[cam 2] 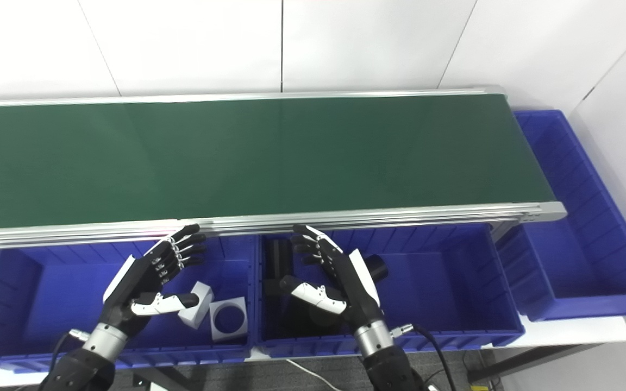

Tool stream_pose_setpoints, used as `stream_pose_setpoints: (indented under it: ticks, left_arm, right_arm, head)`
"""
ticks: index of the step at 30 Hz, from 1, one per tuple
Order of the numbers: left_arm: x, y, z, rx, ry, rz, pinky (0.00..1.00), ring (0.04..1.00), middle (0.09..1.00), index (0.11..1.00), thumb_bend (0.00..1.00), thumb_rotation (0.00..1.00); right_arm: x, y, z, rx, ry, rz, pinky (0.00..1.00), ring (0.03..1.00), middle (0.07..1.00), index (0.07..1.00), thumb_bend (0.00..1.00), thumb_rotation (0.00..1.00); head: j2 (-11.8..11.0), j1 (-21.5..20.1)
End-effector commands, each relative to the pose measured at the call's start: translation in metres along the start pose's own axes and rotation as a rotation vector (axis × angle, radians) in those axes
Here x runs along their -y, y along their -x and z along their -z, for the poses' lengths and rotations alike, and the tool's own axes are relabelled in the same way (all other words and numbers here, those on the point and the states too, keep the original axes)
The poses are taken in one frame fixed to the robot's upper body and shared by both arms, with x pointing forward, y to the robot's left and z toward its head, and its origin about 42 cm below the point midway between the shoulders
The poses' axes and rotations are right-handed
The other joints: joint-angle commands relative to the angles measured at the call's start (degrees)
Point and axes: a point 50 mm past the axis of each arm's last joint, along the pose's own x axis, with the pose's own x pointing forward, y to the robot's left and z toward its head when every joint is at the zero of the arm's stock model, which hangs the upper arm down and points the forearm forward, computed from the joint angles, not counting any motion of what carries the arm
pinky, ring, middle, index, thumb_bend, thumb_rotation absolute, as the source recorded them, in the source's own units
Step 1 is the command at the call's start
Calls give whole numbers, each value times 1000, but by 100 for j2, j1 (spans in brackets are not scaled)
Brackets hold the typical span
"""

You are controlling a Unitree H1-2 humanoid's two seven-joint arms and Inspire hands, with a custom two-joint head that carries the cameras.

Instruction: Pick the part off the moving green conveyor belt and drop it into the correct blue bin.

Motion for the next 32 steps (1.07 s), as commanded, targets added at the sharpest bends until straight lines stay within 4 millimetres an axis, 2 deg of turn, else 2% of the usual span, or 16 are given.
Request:
stream_pose_setpoints:
  ticks: [1,17,23,32]
  left_arm:
    - [1,-9,-11,79,-21,-3,777,821,842,864,940,277]
    - [3,-8,-11,85,-22,2,775,828,851,867,922,266]
    - [3,-8,-11,85,-14,2,785,831,849,867,929,263]
    - [4,-9,-16,82,-18,6,787,830,848,862,922,257]
  right_arm:
    - [3,-5,-11,94,-4,17,710,777,793,839,705,593]
    - [4,-3,-12,100,-6,23,714,779,794,842,687,557]
    - [6,-3,-13,101,-1,22,714,780,794,842,682,555]
    - [9,-4,-16,95,7,12,715,783,798,846,699,573]
  head:
    - [13,25]
    - [38,42]
    - [115,62]
    - [369,123]
